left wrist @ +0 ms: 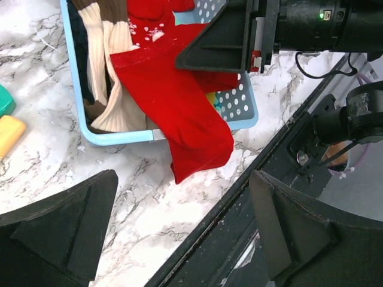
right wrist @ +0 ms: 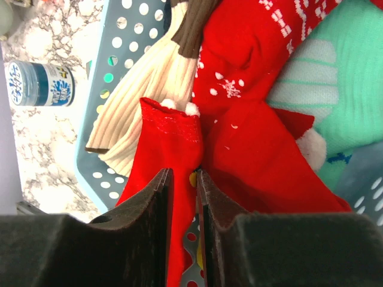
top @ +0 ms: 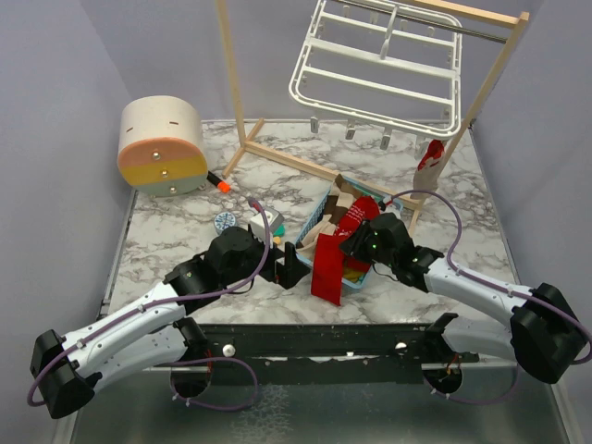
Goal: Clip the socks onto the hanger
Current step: Pick up the sock from the bin.
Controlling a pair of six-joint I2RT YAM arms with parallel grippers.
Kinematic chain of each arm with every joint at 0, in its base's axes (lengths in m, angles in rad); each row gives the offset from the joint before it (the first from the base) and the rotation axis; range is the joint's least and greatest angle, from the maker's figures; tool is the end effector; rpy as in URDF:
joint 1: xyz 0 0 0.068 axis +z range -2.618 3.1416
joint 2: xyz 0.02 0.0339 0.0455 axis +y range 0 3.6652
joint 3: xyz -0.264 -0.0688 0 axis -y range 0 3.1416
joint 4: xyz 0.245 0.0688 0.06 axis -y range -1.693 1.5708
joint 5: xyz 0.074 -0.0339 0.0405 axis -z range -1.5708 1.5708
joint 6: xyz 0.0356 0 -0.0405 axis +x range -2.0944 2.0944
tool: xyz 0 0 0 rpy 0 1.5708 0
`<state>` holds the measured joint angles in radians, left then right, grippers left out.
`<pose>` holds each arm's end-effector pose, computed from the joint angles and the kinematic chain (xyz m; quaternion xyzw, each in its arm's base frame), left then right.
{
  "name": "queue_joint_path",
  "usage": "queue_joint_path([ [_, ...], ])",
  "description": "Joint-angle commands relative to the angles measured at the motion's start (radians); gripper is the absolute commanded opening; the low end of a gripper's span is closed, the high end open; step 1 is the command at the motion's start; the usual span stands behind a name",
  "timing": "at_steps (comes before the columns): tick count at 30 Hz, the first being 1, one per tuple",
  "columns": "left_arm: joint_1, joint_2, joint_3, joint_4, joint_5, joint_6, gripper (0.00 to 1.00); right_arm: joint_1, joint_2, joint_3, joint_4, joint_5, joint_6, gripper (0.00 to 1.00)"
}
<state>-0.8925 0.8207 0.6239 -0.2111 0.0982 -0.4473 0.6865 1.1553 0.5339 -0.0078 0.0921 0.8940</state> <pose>0.1181 -0.1521 0.2742 0.2106 0.8081 -0.3728 0.4045 0.1847 0.1471 0.1968 0.1130 0.8833 0.2931 0.3480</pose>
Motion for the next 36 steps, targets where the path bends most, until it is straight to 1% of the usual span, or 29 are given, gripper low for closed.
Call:
queue_joint_path([
  [1, -0.002, -0.023, -0.018, 0.012, -0.029, 0.023, 0.99, 0.006, 0.033, 0.028, 0.045, -0.017, 0.019, 0.26],
  [3, -0.003, -0.026, -0.018, 0.011, -0.029, 0.022, 0.98, 0.005, 0.045, 0.028, 0.047, -0.028, 0.025, 0.27],
  [6, -0.002, -0.038, -0.017, 0.003, -0.033, 0.021, 0.98, 0.005, 0.052, 0.029, 0.031, -0.024, 0.030, 0.31],
  [9, -0.002, -0.054, -0.020, 0.002, -0.038, 0.019, 0.99, 0.005, 0.053, 0.028, 0.023, -0.020, 0.025, 0.31],
  [11, -0.003, -0.057, -0.021, 0.004, -0.038, 0.019, 0.98, 0.005, 0.057, 0.027, 0.025, -0.023, 0.024, 0.28],
  [13, -0.002, -0.057, -0.020, 0.006, -0.039, 0.018, 0.98, 0.005, 0.061, 0.024, 0.035, -0.032, 0.021, 0.22],
  [17, -0.003, -0.062, -0.015, 0.003, -0.053, 0.015, 0.98, 0.005, 0.035, 0.011, 0.058, -0.042, 0.012, 0.02],
  [19, -0.002, -0.074, -0.012, 0.003, -0.076, 0.016, 0.98, 0.005, -0.009, 0.000, 0.070, -0.045, -0.009, 0.01],
  [22, -0.003, -0.094, -0.005, 0.009, -0.090, 0.023, 0.98, 0.005, -0.106, -0.008, 0.074, -0.061, -0.073, 0.01],
  [24, -0.003, -0.106, 0.001, 0.022, -0.119, 0.036, 0.99, 0.005, -0.186, -0.007, 0.075, -0.084, -0.145, 0.01],
  [27, -0.003, -0.122, 0.013, 0.049, -0.134, 0.067, 0.99, 0.005, -0.303, 0.004, 0.034, -0.164, -0.262, 0.01],
  [30, -0.002, -0.124, 0.034, 0.080, -0.134, 0.129, 0.99, 0.006, -0.400, 0.025, -0.026, -0.246, -0.381, 0.01],
  [34, -0.002, -0.109, 0.059, 0.146, -0.101, 0.204, 0.99, 0.005, -0.507, 0.061, -0.082, -0.362, -0.522, 0.01],
  [36, -0.003, -0.102, 0.065, 0.199, -0.048, 0.231, 0.99, 0.005, -0.551, 0.084, -0.099, -0.438, -0.587, 0.01],
])
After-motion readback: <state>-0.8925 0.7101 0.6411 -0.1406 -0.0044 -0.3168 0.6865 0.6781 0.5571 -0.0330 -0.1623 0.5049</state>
